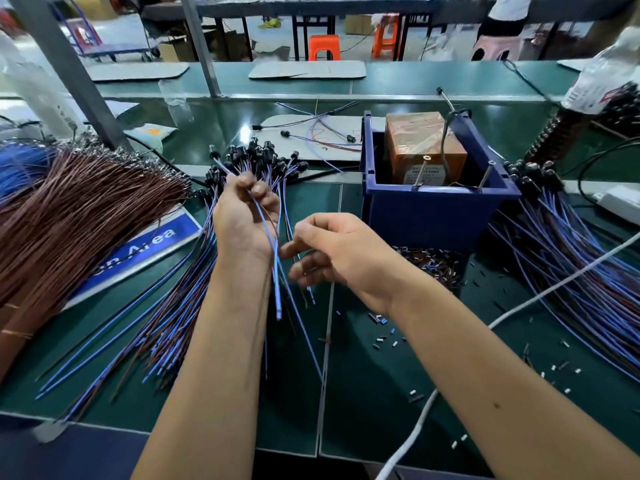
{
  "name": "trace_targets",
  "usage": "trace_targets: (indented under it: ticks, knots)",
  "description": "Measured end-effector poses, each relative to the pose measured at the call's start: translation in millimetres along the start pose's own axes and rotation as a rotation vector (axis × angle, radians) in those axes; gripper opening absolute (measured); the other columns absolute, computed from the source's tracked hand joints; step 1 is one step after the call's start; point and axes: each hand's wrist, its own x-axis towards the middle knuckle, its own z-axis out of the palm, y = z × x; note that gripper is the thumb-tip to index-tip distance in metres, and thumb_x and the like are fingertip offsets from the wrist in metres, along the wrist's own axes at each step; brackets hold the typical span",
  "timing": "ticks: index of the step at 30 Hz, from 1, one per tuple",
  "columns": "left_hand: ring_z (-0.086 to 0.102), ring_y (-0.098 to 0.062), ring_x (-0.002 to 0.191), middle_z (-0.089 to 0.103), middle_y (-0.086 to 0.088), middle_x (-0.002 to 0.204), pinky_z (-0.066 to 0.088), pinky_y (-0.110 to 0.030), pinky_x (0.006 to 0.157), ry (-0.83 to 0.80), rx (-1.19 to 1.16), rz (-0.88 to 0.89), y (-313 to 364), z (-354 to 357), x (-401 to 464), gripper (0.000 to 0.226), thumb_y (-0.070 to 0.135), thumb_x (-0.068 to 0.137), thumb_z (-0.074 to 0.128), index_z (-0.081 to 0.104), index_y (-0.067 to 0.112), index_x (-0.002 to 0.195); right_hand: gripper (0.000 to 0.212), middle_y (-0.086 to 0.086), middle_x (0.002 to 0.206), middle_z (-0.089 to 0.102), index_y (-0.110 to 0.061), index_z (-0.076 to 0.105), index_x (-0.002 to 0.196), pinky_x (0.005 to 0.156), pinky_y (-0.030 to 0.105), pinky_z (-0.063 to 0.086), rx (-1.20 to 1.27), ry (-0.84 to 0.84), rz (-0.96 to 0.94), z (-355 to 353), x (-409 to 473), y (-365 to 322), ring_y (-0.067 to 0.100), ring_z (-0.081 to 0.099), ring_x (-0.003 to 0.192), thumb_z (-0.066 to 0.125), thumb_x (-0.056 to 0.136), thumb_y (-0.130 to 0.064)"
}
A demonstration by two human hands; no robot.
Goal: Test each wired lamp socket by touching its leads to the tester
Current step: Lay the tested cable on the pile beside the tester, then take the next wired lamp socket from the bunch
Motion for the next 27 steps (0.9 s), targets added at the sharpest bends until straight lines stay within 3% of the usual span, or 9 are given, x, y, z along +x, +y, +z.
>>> trace_targets:
  ticks: [3,6,8,10,13,16,19,23,27]
  knots:
    - [0.043,-0.004,0.048,0.051,0.009,0.058,0.032,-0.013,0.047,-0.060,-0.084,-0.057,1,1,-3,0.038,0.024,0.111,0.038,0.049,0.016,0.076,0.021,0.007,0.086,0.077,-0.016,0.056,0.098,0.050,0.025,0.045,0.029,-0.034,0.045,-5,-5,1,0.016,0.055,0.058,0.052,0.110,-0.033]
    - [0.060,-0.009,0.062,0.068,0.003,0.073,0.049,-0.019,0.053,-0.225,0.168,0.055,-5,8,-14,0.021,0.014,0.108,0.048,0.055,0.013,0.088,0.030,-0.003,0.078,0.065,-0.021,0.061,0.099,0.059,0.028,0.041,-0.264,0.205,-0.079,-2,3,6,0.009,0.048,0.061,0.058,0.103,-0.050]
    - [0.068,-0.012,0.074,0.075,-0.002,0.089,0.058,-0.028,0.058,-0.419,0.364,0.115,-11,9,-23,0.011,0.011,0.104,0.055,0.056,0.013,0.093,0.023,-0.001,0.082,0.060,-0.027,0.066,0.103,0.066,0.029,0.040,-0.474,0.313,-0.235,-1,8,6,0.009,0.050,0.066,0.061,0.101,-0.049]
    - [0.071,-0.013,0.081,0.077,-0.004,0.095,0.057,-0.026,0.062,-0.525,0.458,0.136,-16,9,-30,0.009,0.013,0.097,0.064,0.056,0.015,0.094,0.013,0.005,0.086,0.067,-0.026,0.071,0.103,0.070,0.033,0.045,-0.480,0.276,-0.286,-2,9,5,0.012,0.054,0.074,0.062,0.104,-0.036]
    - [0.073,-0.013,0.082,0.079,-0.001,0.092,0.055,-0.021,0.067,-0.451,0.384,0.131,-17,11,-29,0.009,0.016,0.089,0.066,0.058,0.015,0.093,0.028,0.003,0.070,0.058,-0.016,0.072,0.084,0.067,0.033,0.040,-0.428,0.263,-0.249,-13,3,5,0.012,0.046,0.067,0.060,0.106,-0.029]
    - [0.072,-0.010,0.072,0.079,0.004,0.086,0.057,-0.022,0.063,-0.315,0.085,0.015,-8,12,-23,0.004,0.016,0.098,0.058,0.061,0.015,0.099,0.039,0.011,0.081,0.073,-0.011,0.066,0.077,0.072,0.034,0.046,-0.307,0.193,-0.225,-22,-8,-2,0.014,0.060,0.070,0.052,0.110,-0.026]
    - [0.071,-0.011,0.065,0.078,0.004,0.081,0.059,-0.023,0.059,-0.235,-0.139,-0.038,0,10,-19,0.021,0.017,0.106,0.050,0.069,0.013,0.098,0.033,0.008,0.077,0.075,-0.010,0.062,0.083,0.065,0.031,0.050,-0.278,0.077,-0.254,-35,-21,-8,0.020,0.063,0.066,0.047,0.112,-0.019]
    - [0.063,-0.011,0.060,0.069,0.002,0.071,0.057,-0.022,0.055,-0.208,-0.277,-0.045,8,5,-15,0.040,0.014,0.107,0.048,0.071,0.008,0.075,0.026,0.005,0.065,0.069,-0.012,0.071,0.095,0.053,0.022,0.047,-0.473,0.040,-0.234,-71,-42,-5,0.015,0.056,0.053,0.050,0.110,-0.015]
    - [0.026,-0.009,0.054,0.043,0.006,0.064,0.026,-0.018,0.043,-0.280,-0.249,-0.084,7,1,-19,0.042,0.012,0.109,0.035,0.050,0.014,0.069,0.016,0.005,0.067,0.072,-0.019,0.077,0.094,0.046,0.023,0.041,-0.534,0.206,-0.306,-114,-63,9,0.014,0.051,0.048,0.064,0.102,-0.014]
